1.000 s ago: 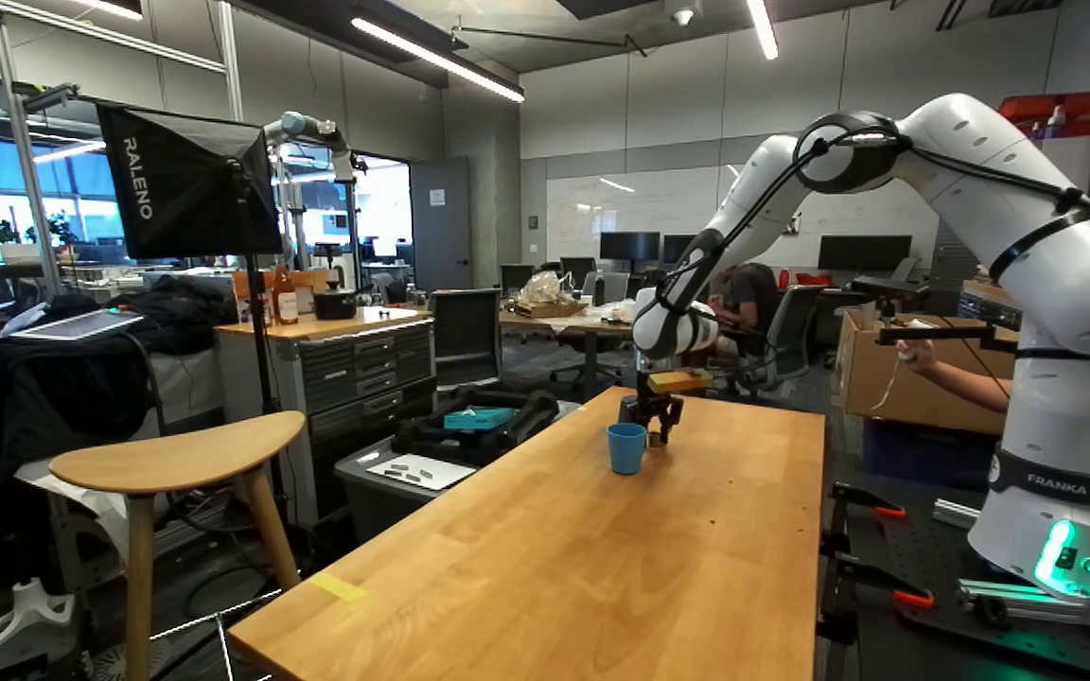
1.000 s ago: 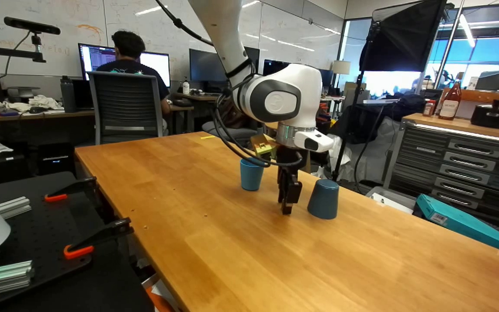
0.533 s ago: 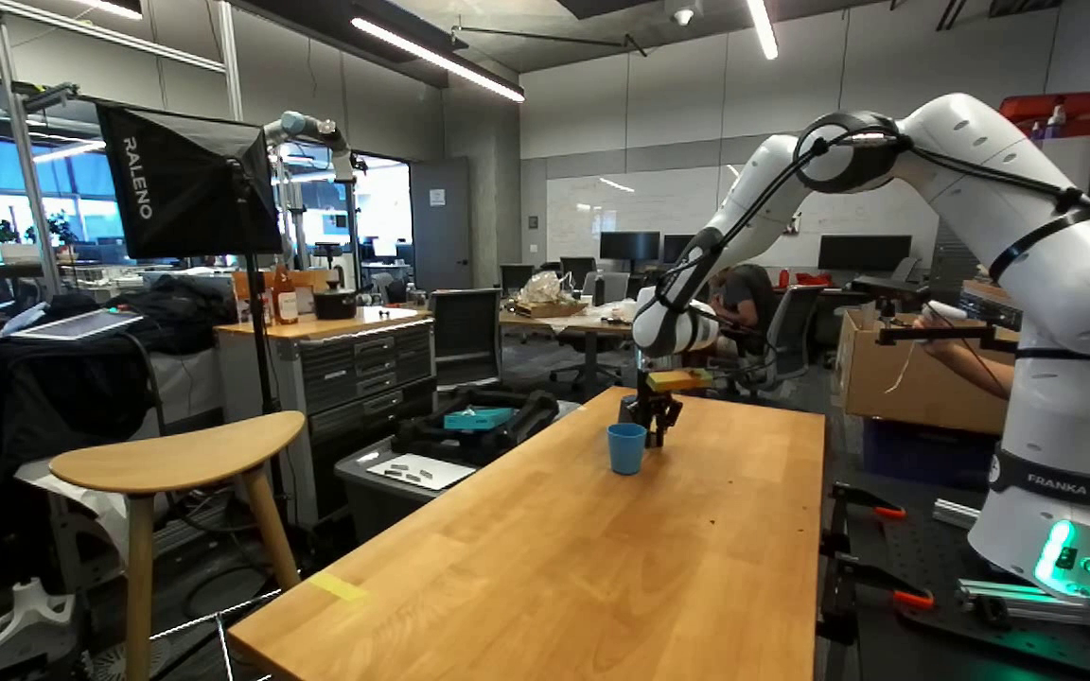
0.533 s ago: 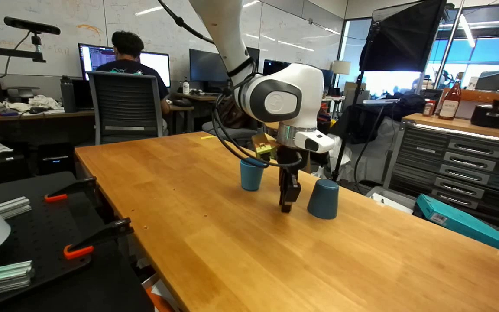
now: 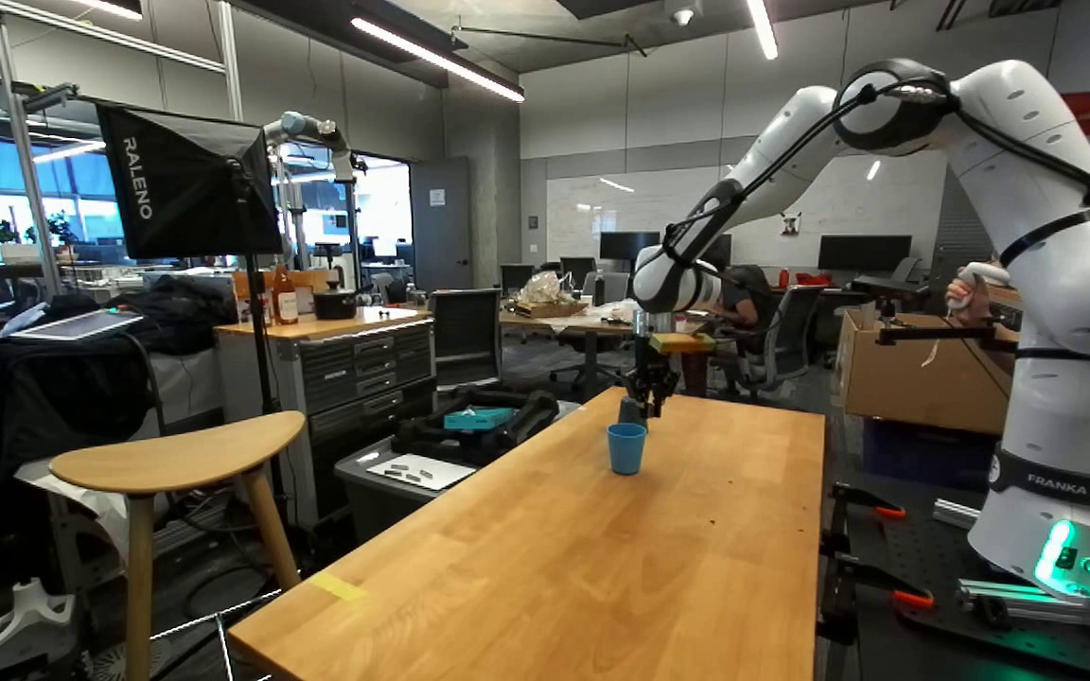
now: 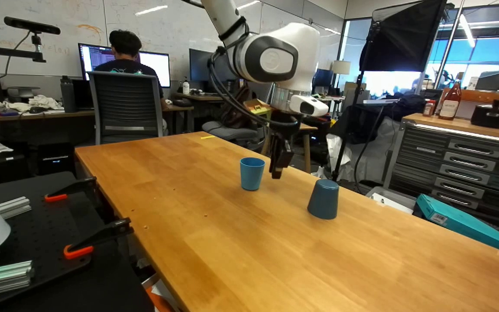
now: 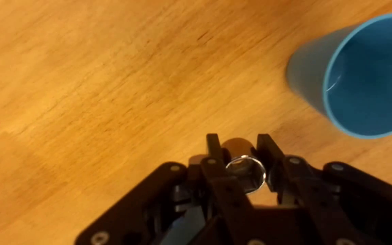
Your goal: Pick the silver object on the table and put it in the blue cup
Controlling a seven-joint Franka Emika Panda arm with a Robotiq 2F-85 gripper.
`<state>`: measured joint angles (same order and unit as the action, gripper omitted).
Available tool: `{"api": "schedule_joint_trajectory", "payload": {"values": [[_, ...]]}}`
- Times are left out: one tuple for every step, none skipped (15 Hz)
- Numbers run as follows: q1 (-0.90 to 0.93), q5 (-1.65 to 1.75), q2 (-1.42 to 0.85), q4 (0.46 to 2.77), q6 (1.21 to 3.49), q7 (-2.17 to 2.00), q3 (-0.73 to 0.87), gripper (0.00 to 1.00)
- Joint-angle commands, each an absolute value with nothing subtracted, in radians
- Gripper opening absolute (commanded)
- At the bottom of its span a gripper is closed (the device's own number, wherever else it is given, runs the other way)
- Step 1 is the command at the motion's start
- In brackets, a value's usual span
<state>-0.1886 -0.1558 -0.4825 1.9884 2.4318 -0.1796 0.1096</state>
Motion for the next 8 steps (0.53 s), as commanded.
{"api": "schedule_joint_trajectory", "payload": {"values": [[-0.179, -0.195, -0.310, 2.104, 2.352, -0.124, 0.081, 0.09], [-0.171, -0.200, -0.286, 2.120, 2.341, -0.123, 0.077, 0.09], [-0.164, -0.207, -0.271, 2.132, 2.338, -0.124, 0.071, 0.09], [-0.154, -0.212, -0.263, 2.141, 2.339, -0.131, 0.067, 0.09], [-0.143, -0.217, -0.265, 2.147, 2.349, -0.141, 0.063, 0.09], [-0.133, -0.221, -0.270, 2.151, 2.360, -0.148, 0.060, 0.09], [-0.122, -0.221, -0.286, 2.144, 2.366, -0.161, 0.059, 0.09], [-0.115, -0.225, -0.301, 2.137, 2.366, -0.167, 0.057, 0.09]]}}
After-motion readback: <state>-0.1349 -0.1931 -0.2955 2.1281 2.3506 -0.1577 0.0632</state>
